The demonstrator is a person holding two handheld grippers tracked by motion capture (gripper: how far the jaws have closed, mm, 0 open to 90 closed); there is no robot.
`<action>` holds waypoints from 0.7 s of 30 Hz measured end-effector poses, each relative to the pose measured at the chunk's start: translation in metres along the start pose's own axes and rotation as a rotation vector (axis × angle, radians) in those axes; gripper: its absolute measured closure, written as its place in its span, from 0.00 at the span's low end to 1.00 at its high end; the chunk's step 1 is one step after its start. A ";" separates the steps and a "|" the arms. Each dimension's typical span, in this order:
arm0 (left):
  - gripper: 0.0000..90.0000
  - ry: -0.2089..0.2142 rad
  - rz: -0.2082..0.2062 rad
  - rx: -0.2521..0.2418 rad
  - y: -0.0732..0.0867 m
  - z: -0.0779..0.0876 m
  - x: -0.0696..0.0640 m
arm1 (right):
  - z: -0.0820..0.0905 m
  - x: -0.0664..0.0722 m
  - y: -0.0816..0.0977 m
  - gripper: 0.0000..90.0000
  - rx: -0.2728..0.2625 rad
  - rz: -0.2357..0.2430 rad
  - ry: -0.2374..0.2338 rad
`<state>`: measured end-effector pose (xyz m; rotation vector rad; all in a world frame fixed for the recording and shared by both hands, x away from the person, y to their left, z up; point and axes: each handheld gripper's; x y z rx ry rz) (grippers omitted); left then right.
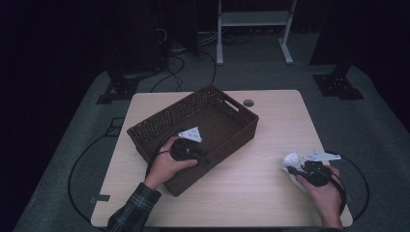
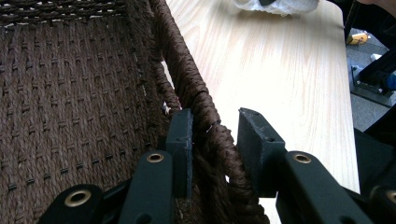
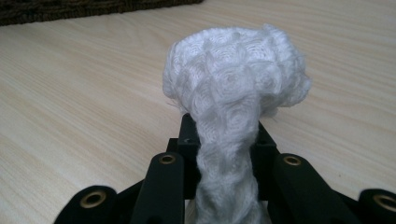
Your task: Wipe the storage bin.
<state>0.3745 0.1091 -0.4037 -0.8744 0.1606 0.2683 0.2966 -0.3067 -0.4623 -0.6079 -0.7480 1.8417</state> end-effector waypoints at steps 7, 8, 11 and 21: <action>0.73 0.002 0.001 -0.003 0.000 0.000 0.000 | -0.001 0.001 -0.010 0.80 -0.017 0.000 -0.019; 0.73 0.003 0.003 -0.006 0.000 0.000 0.000 | -0.001 0.001 -0.011 0.80 -0.022 0.000 -0.023; 0.73 0.004 0.004 -0.009 0.001 0.000 0.000 | 0.000 0.001 -0.014 0.80 -0.031 -0.001 -0.045; 0.73 0.003 -0.001 -0.006 0.000 0.000 0.000 | 0.002 0.004 -0.027 0.80 -0.057 0.009 -0.060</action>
Point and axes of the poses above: each handheld gripper's, and its own axes: z roughly backward along the jaws, y roughly out of its underside, x roughly to its left, and after that the axes turned 9 degrees about y, right-handed
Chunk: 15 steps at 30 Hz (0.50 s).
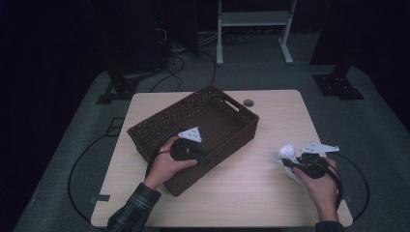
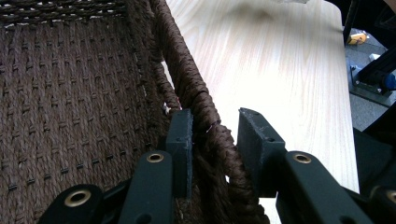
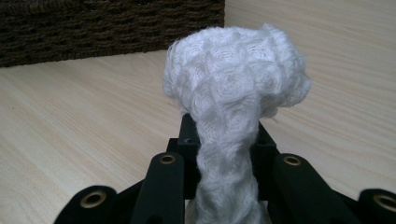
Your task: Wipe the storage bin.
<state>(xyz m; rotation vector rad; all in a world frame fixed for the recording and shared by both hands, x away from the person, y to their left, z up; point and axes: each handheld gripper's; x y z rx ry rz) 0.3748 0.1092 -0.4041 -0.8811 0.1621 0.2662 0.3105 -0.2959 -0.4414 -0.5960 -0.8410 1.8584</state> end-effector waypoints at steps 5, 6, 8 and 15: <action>0.73 0.001 -0.003 0.000 0.000 0.000 0.000 | -0.002 0.003 -0.006 0.80 -0.004 0.010 -0.004; 0.73 0.001 -0.006 0.004 0.000 0.000 0.000 | -0.002 0.003 -0.007 0.80 -0.003 0.011 -0.003; 0.73 0.001 -0.006 0.004 0.000 0.000 0.000 | -0.001 0.003 -0.010 0.81 -0.009 0.012 -0.005; 0.73 -0.004 -0.008 0.006 0.000 0.000 0.000 | -0.003 0.005 -0.023 0.81 -0.023 0.027 -0.020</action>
Point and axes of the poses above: each handheld gripper's, and its own axes: z roughly backward along the jaws, y roughly out of its underside, x roughly to its left, and after that the axes turned 9 degrees about y, right-handed
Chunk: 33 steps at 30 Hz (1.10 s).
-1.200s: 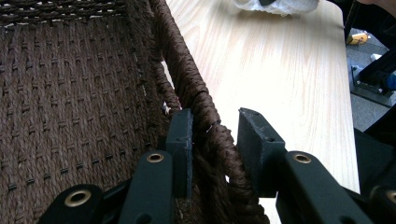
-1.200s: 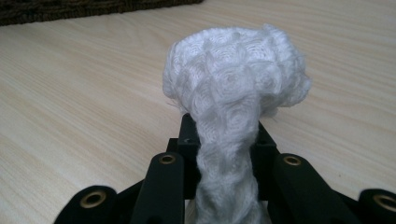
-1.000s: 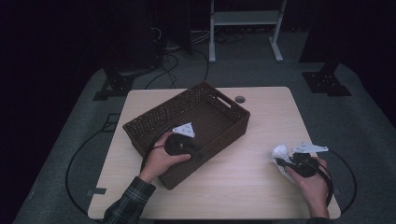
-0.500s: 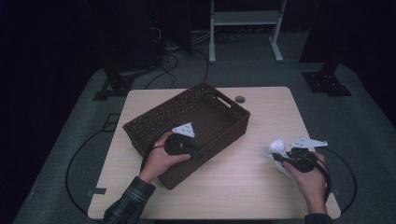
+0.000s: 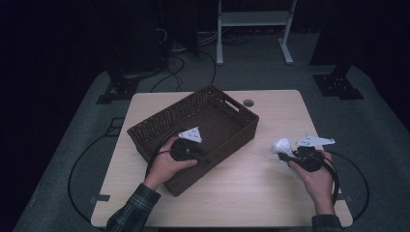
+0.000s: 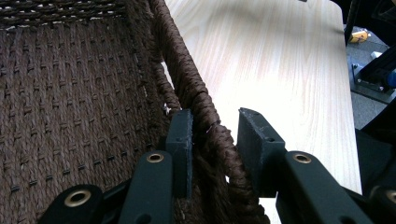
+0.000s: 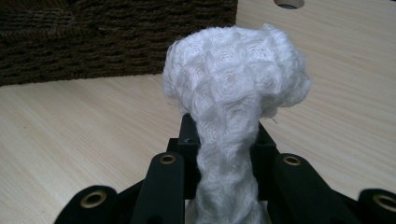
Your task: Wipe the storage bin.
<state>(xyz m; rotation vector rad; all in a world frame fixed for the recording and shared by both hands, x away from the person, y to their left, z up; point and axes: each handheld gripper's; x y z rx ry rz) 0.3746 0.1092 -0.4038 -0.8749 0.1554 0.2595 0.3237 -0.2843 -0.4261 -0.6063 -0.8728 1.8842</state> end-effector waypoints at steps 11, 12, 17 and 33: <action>0.73 -0.001 -0.001 -0.002 0.000 0.000 0.000 | -0.013 0.001 -0.020 0.81 -0.013 0.035 -0.029; 0.73 -0.001 0.000 -0.002 0.000 0.000 0.000 | -0.014 0.002 -0.021 0.81 -0.013 0.035 -0.030; 0.73 -0.002 -0.001 -0.006 0.000 0.000 0.000 | -0.020 0.002 -0.028 0.81 -0.021 0.042 -0.043; 0.73 -0.003 -0.005 -0.005 0.001 0.000 -0.001 | -0.032 0.003 -0.053 0.81 -0.059 0.035 -0.051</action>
Point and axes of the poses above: each handheld gripper's, and its own axes: z roughly backward along the jaws, y roughly out of its underside, x roughly to its left, and after that the axes turned 9 degrees about y, right-handed
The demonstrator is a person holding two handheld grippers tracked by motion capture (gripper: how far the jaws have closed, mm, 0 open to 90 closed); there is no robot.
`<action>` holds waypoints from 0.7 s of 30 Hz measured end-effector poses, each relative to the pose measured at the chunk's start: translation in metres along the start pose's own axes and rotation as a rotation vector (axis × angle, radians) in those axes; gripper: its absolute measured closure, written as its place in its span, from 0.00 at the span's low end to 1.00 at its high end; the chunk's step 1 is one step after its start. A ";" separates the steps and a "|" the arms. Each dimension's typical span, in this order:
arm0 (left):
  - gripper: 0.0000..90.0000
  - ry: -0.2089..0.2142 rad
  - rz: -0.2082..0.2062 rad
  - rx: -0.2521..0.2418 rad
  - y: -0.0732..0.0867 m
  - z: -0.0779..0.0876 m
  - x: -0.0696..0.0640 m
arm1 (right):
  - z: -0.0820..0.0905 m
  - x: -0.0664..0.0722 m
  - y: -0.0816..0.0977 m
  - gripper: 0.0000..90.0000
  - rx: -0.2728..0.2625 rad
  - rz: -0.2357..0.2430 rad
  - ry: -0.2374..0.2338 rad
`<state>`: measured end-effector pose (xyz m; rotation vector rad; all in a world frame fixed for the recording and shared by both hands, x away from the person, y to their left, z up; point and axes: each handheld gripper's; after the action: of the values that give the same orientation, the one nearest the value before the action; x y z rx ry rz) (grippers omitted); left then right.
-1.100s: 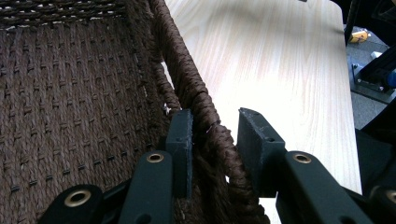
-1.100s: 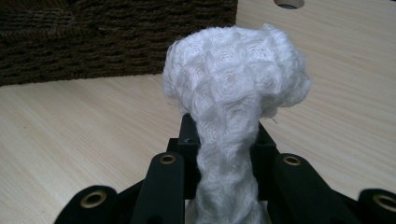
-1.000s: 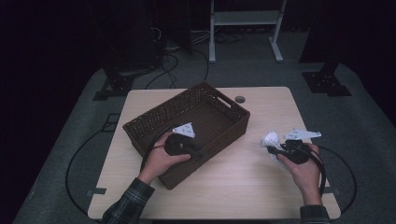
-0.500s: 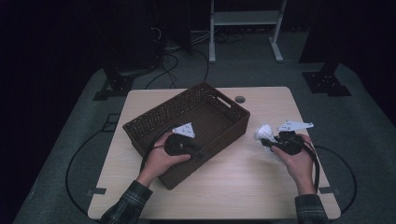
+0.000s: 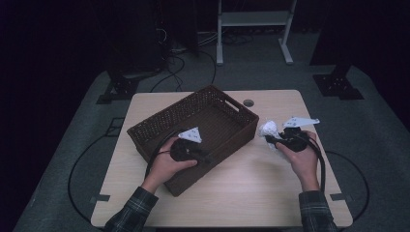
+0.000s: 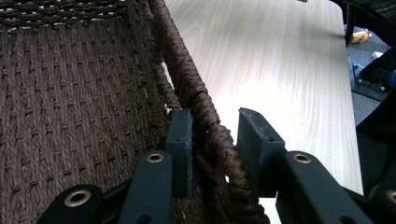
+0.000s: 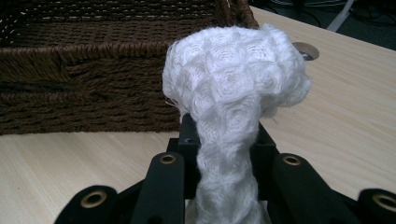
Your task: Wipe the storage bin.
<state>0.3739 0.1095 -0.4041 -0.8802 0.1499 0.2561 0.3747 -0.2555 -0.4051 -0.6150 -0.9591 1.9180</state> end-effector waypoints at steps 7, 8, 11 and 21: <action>0.73 0.001 0.003 -0.004 0.000 0.000 0.000 | -0.006 -0.001 -0.001 0.81 0.004 0.018 -0.011; 0.73 0.000 -0.001 -0.002 0.001 0.000 0.000 | -0.007 -0.002 -0.001 0.81 0.007 0.019 -0.011; 0.73 -0.001 0.003 -0.009 0.001 0.000 0.000 | -0.011 -0.004 -0.003 0.81 0.001 0.017 -0.024; 0.73 0.000 0.007 -0.015 0.001 0.000 0.000 | -0.025 -0.001 -0.013 0.81 -0.003 0.026 -0.053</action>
<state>0.3736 0.1107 -0.4049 -0.8948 0.1506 0.2639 0.3994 -0.2425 -0.4093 -0.5837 -0.9917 1.9644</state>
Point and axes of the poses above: each handheld gripper's, and its own axes: z roughly backward along the jaws, y roughly out of its underside, x roughly to its left, and after that the axes turned 9 degrees about y, right-handed
